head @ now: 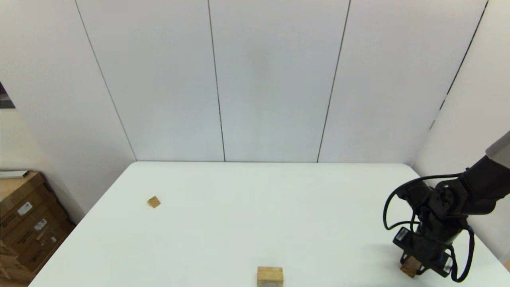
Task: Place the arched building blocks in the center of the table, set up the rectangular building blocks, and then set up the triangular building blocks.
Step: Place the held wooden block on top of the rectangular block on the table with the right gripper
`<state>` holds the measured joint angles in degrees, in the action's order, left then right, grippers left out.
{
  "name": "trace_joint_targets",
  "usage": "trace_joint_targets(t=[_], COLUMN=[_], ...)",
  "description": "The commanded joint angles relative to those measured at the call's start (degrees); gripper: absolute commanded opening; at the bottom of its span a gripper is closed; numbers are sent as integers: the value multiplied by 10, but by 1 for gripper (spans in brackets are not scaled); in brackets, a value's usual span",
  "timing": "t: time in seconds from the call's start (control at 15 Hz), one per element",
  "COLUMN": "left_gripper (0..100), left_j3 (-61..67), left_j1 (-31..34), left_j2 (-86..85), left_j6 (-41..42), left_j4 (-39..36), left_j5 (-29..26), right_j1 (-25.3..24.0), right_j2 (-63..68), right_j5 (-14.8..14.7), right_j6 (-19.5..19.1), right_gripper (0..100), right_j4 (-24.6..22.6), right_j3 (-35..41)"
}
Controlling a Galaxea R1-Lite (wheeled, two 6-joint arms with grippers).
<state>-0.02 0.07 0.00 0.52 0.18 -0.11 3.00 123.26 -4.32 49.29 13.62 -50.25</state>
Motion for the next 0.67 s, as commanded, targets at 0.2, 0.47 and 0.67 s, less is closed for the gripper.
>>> trace_joint_targets(t=[0.2, 0.47, 0.67], left_gripper=[100, 100, 100], left_j3=[0, 0, 0], left_j1=[0, 0, 0], left_j2=[1, 1, 1], left_j6=[-1, -1, -1], left_j4=[0, 0, 0], left_j5=[0, 0, 0], right_j1=[0, -4, -41], right_j2=[-6, -18, -68], right_j5=[3, 7, 2], right_j6=[3, -4, -10], right_gripper=[0, 0, 0], right_j4=[2, 1, 2], right_j3=[1, 2, 2])
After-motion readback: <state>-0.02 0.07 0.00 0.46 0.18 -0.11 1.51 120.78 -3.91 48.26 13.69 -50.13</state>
